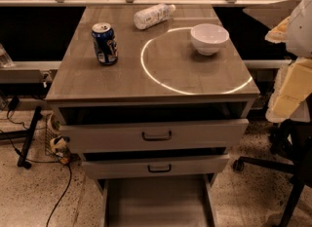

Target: Place pepsi can into bottom drawer

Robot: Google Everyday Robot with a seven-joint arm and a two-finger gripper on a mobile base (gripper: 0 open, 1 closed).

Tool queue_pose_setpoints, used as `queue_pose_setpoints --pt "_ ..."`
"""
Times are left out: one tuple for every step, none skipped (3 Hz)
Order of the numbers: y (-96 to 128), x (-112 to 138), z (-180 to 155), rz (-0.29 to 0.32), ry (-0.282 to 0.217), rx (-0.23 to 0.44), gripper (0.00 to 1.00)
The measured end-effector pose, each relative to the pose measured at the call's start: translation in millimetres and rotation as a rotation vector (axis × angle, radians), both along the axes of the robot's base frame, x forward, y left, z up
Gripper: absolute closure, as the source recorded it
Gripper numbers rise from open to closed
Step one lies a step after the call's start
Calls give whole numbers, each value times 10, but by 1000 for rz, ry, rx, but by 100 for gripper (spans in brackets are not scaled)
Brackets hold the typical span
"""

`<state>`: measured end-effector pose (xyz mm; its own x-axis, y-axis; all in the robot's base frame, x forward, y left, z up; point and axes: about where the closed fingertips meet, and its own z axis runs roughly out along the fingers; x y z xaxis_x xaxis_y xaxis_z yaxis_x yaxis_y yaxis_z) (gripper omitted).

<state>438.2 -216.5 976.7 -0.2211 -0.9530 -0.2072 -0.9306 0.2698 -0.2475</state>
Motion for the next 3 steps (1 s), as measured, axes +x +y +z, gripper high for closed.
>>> queue_pose_setpoints --pt "0 0 0 0 0 0 0" --pt "147 251 -60 62 -14 31 0" --pt "486 813 -155 161 -53 121 0"
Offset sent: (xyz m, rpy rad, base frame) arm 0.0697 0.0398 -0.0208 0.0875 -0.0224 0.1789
